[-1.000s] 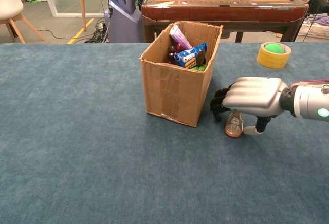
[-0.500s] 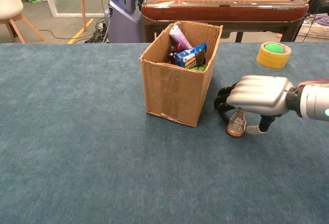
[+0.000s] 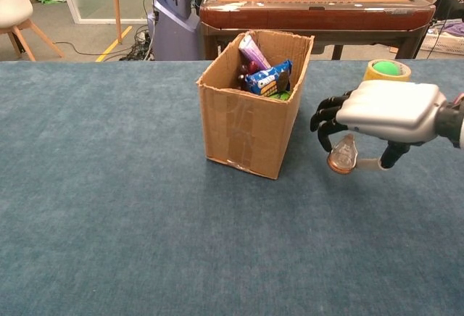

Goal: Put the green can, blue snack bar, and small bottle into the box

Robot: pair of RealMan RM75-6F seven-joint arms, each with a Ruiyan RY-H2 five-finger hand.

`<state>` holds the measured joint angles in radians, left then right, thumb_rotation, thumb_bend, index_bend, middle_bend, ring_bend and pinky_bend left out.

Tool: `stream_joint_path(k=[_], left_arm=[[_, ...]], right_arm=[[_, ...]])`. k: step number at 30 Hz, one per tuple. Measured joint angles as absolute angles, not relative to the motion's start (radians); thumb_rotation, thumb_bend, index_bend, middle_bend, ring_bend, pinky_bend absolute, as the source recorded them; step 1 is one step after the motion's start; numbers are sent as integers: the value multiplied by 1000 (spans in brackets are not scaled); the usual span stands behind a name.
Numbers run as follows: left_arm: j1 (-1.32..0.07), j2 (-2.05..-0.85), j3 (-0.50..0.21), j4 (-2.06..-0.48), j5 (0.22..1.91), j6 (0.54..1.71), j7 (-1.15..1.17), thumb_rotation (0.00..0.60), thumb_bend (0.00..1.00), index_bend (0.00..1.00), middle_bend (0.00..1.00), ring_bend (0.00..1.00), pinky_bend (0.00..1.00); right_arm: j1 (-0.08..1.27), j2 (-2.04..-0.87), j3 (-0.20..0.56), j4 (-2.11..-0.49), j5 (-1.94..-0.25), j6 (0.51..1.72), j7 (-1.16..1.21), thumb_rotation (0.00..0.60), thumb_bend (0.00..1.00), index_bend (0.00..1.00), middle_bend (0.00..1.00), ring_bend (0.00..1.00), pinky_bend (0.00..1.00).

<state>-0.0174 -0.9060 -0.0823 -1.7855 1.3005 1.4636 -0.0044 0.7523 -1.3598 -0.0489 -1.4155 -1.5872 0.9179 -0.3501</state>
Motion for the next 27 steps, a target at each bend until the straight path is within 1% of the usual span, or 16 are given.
stream_joint_path(k=[5, 9, 14, 20, 27], left_arm=[[-20, -909, -82, -1788, 1298, 1459, 5, 600, 311, 293, 317, 273, 454], [-20, -911, -82, -1789, 1298, 1461, 10, 600, 311, 293, 317, 273, 454], [-22, -912, -81, -1788, 1298, 1459, 13, 600, 311, 293, 318, 273, 454], [-21, -912, -81, -1788, 1299, 1460, 8, 600, 311, 293, 317, 273, 454], [-17, -906, -83, -1787, 1297, 1463, -11, 600, 311, 293, 317, 273, 454]], right_arm=[[730, -1281, -26, -1523, -1584, 976, -399, 600, 367, 449, 205, 111, 289], [716, -1214, 15, -1607, -1573, 1027, -439, 600, 367, 448, 205, 111, 289], [717, -1183, 71, -1643, -1538, 1047, -460, 600, 368, 449, 205, 111, 289], [761, -1202, 141, -1627, -1467, 1009, -479, 600, 368, 449, 205, 111, 289], [835, -1308, 188, -1527, -1402, 940, -479, 600, 367, 448, 204, 111, 289]])
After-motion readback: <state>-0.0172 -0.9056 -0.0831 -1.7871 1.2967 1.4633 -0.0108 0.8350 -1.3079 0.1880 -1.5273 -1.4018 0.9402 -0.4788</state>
